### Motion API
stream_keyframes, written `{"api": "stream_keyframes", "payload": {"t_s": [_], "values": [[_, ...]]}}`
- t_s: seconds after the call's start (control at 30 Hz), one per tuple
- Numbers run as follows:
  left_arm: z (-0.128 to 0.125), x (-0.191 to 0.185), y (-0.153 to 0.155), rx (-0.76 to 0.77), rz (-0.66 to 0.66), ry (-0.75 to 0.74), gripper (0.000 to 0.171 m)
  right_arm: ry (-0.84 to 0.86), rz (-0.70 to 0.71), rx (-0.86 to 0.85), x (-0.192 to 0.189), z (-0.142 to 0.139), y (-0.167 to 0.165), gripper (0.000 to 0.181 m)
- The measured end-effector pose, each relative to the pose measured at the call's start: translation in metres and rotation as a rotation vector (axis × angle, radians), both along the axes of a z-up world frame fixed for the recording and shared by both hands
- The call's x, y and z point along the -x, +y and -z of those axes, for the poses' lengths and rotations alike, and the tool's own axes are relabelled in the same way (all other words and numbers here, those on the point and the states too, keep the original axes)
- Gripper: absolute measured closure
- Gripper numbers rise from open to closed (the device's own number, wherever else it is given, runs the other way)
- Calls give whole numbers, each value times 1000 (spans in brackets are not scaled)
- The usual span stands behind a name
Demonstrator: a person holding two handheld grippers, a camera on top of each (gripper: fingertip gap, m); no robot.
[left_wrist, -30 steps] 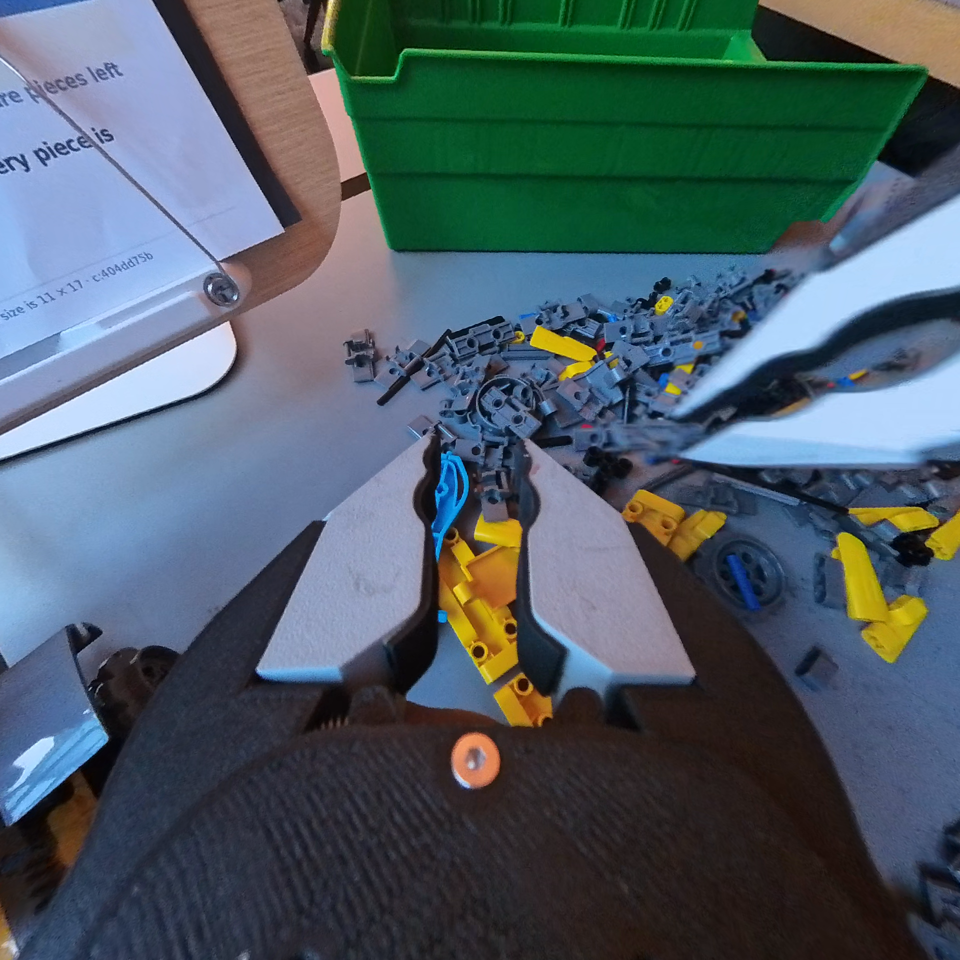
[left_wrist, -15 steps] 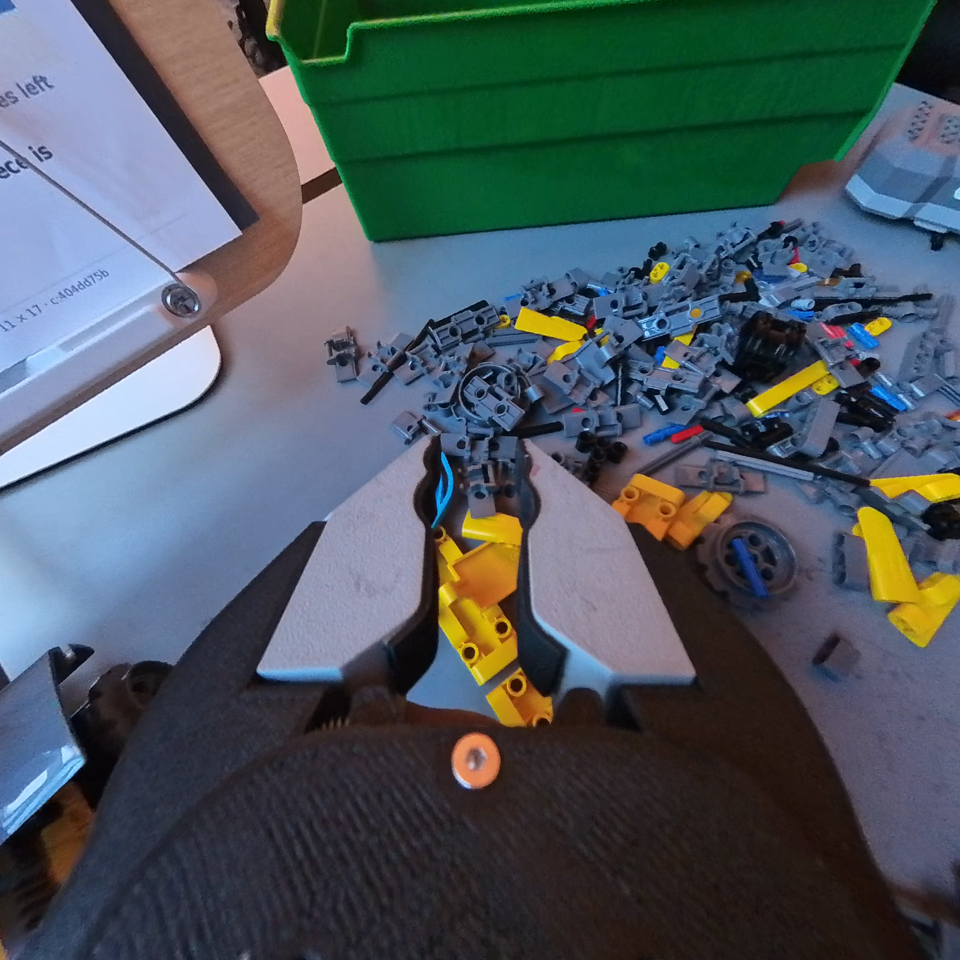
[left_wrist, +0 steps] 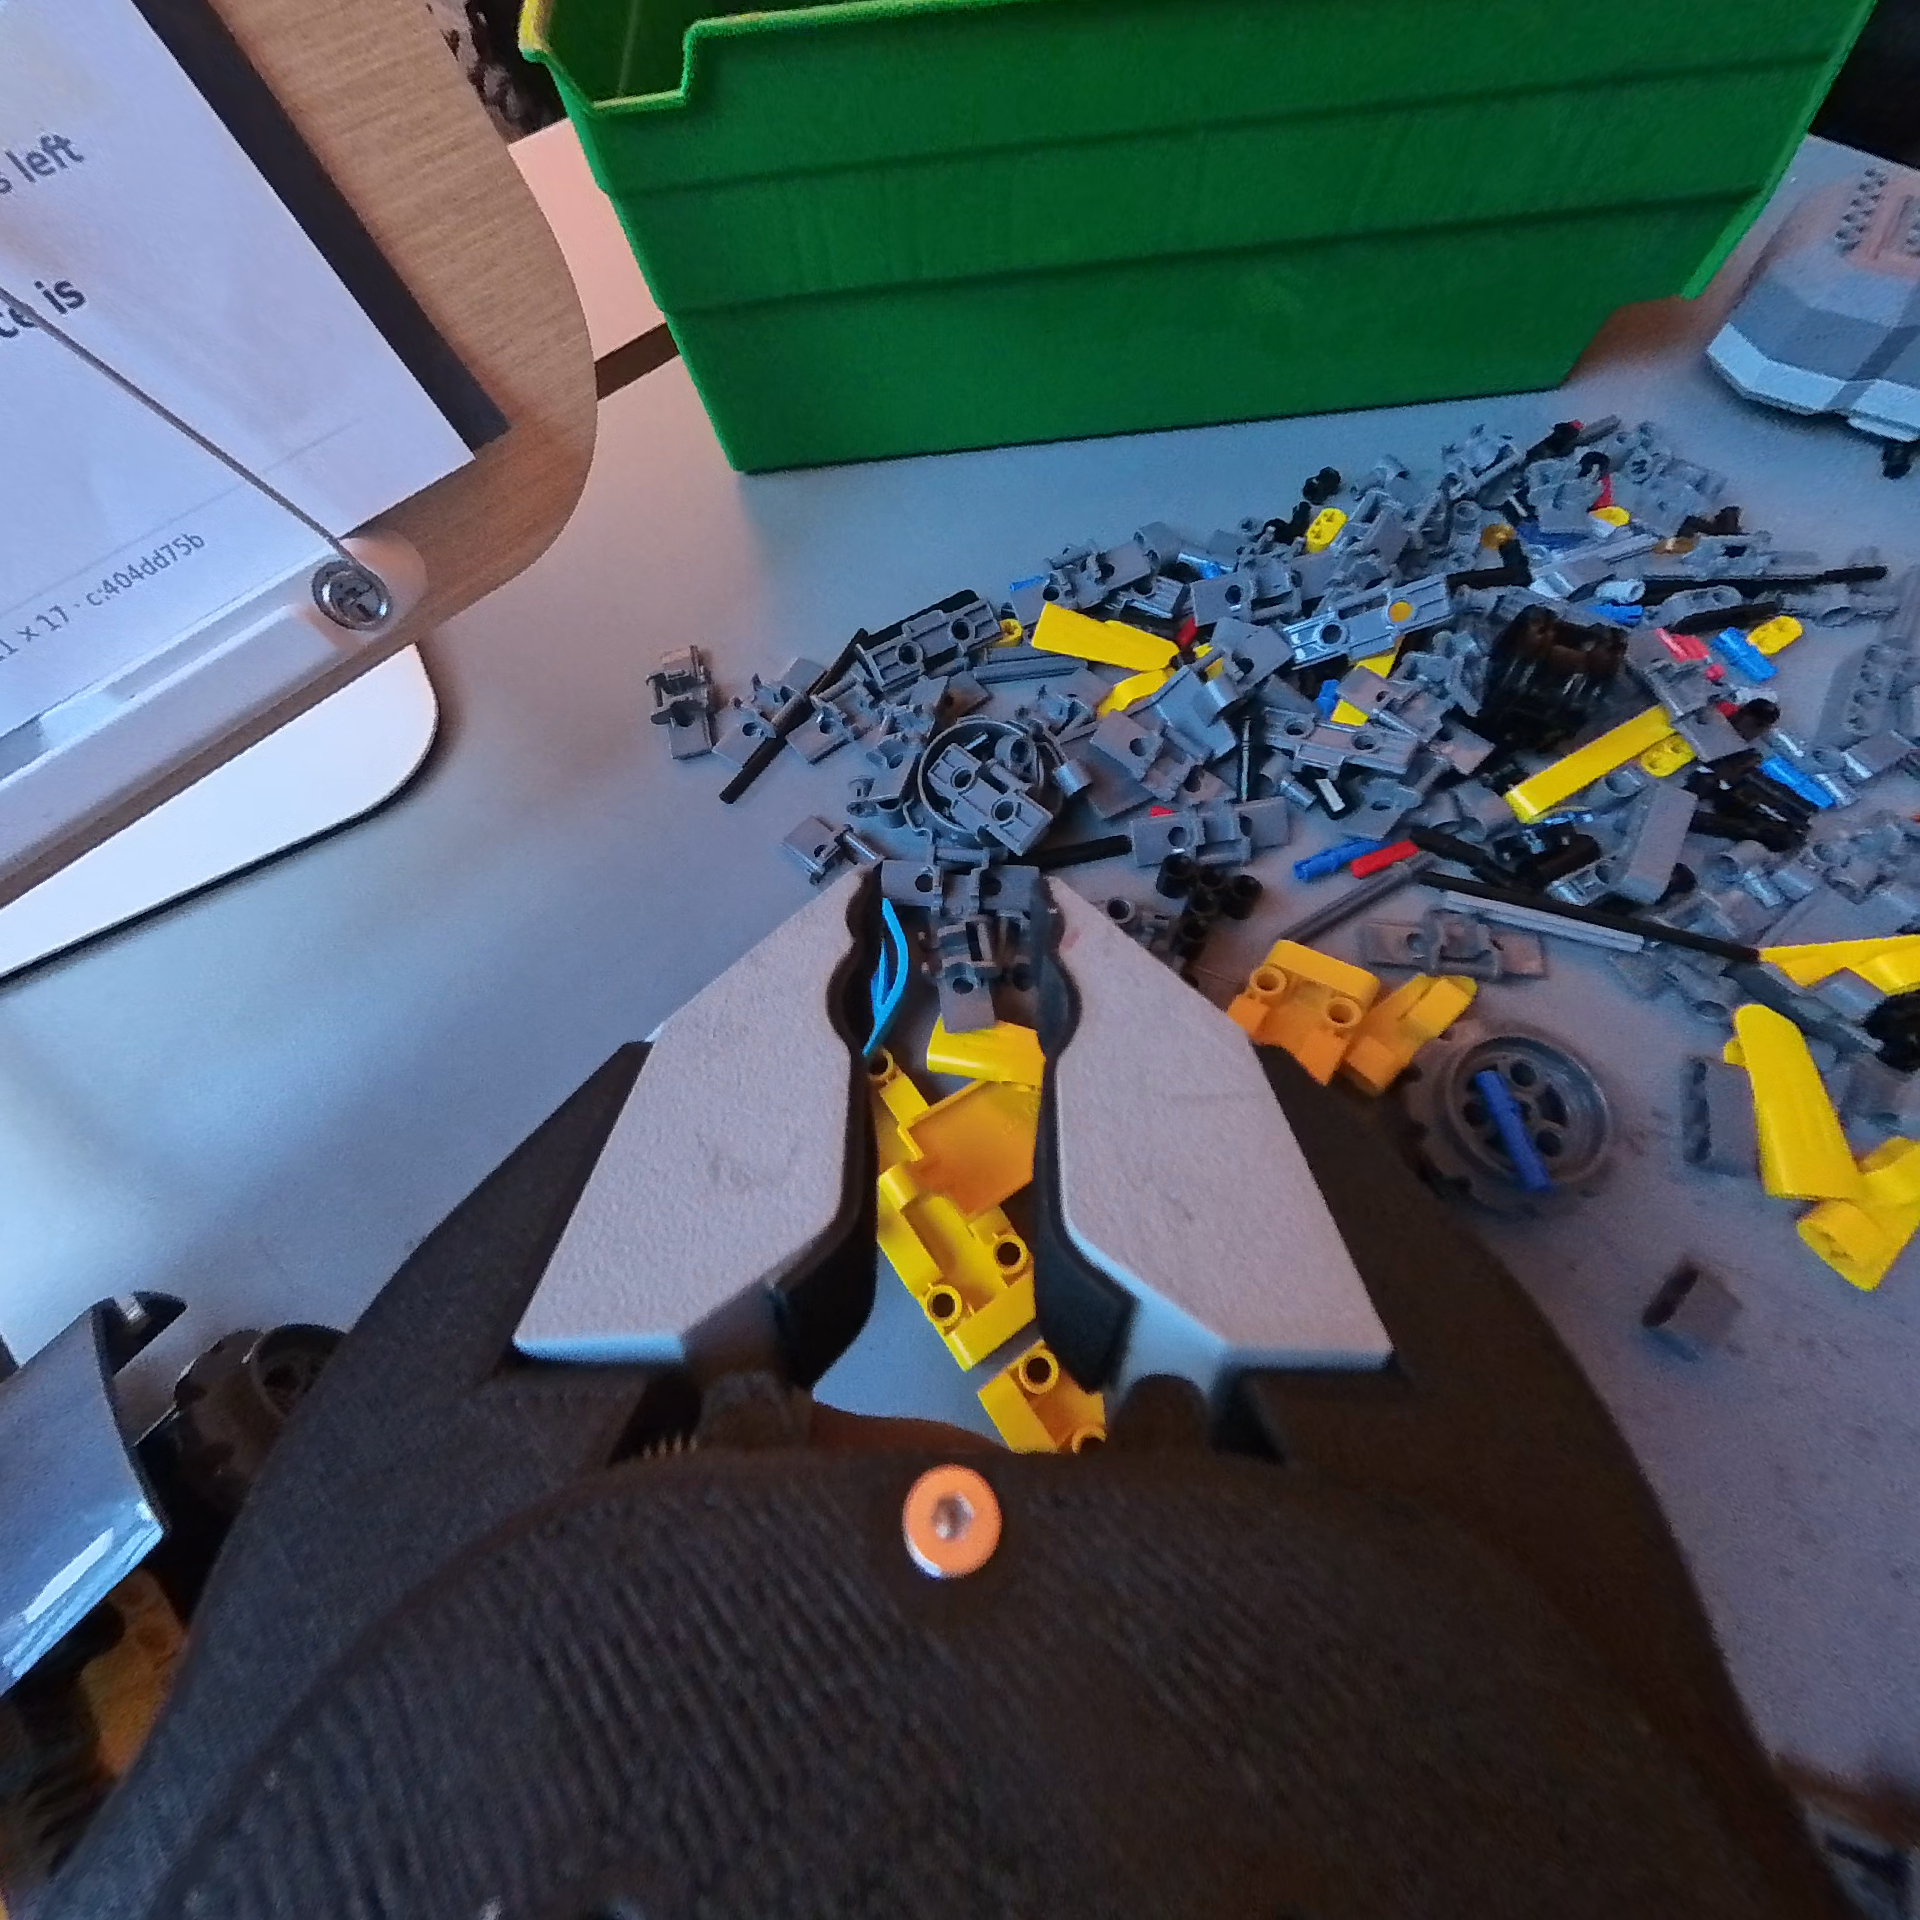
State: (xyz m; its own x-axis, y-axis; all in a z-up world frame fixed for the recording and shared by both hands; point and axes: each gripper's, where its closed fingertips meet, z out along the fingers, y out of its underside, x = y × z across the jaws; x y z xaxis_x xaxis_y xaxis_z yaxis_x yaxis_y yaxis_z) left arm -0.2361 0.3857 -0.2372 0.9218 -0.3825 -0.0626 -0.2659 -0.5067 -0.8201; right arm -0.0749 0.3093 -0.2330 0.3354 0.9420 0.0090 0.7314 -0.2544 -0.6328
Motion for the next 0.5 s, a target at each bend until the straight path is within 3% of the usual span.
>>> {"api": "stream_keyframes", "payload": {"t_s": [0.23,0.5], "values": [[-1,3,0,-3,-7,-7,147,-94,-50,-9,58,33,32,162],[-6,1,0,-13,1,-24,147,-169,-105,10,63,46,31,174]]}}
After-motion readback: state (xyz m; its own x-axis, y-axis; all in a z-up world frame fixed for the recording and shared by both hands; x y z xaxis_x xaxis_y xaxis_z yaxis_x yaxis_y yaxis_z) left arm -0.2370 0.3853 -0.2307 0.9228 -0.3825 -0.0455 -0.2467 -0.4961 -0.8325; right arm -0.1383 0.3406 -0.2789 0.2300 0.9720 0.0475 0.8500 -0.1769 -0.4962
